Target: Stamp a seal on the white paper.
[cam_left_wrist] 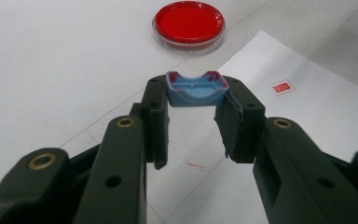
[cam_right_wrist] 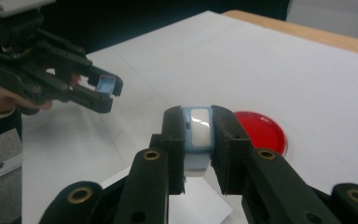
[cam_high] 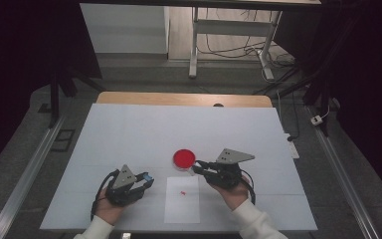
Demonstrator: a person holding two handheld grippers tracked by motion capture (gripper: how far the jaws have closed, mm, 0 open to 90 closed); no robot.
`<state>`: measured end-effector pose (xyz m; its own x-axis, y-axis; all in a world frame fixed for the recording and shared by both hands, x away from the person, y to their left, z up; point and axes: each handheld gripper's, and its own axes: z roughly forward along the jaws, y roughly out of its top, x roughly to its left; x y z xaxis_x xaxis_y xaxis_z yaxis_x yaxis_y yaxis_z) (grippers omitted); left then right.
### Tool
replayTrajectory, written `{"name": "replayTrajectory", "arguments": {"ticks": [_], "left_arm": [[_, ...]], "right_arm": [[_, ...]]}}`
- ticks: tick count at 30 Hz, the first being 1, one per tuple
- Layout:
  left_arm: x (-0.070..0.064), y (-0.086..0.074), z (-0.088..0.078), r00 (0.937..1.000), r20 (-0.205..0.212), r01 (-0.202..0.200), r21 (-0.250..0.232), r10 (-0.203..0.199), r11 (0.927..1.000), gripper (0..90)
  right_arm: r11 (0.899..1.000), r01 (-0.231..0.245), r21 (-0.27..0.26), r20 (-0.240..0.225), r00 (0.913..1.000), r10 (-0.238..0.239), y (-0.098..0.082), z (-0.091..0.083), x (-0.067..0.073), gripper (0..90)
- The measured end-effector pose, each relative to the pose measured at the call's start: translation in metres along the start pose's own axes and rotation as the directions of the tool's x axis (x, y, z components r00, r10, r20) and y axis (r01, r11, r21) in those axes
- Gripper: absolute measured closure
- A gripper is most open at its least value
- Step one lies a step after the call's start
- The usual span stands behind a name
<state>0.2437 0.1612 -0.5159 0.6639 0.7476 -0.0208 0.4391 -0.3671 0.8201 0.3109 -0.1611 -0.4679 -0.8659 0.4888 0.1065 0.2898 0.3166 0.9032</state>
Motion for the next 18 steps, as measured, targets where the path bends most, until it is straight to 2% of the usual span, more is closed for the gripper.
{"name": "replayTrajectory", "arguments": {"ticks": [10, 15, 18], "left_arm": [[-0.0015, 0.0012, 0.0023, 1.0000, 0.006, 0.000, 0.004, 0.000, 1.0000, 64.3], [-0.0060, 0.0041, 0.0059, 0.9998, 0.015, -0.012, 0.008, 0.012, 0.9999, 64.2], [-0.0097, 0.0063, 0.0093, 0.9995, 0.022, -0.024, 0.009, 0.024, 0.9997, 64.3]], "right_arm": [[1.000, 0.009, 0.002, -0.013, 0.9999, -0.009, 0.0013, 0.0013, 0.0026, 74.7], [1.000, 0.011, 0.013, -0.020, 0.9997, -0.010, 0.0021, 0.0019, 0.0039, 74.7], [0.999, 0.034, 0.026, -0.022, 0.9992, -0.033, 0.0035, 0.0029, 0.0067, 74.8]]}}
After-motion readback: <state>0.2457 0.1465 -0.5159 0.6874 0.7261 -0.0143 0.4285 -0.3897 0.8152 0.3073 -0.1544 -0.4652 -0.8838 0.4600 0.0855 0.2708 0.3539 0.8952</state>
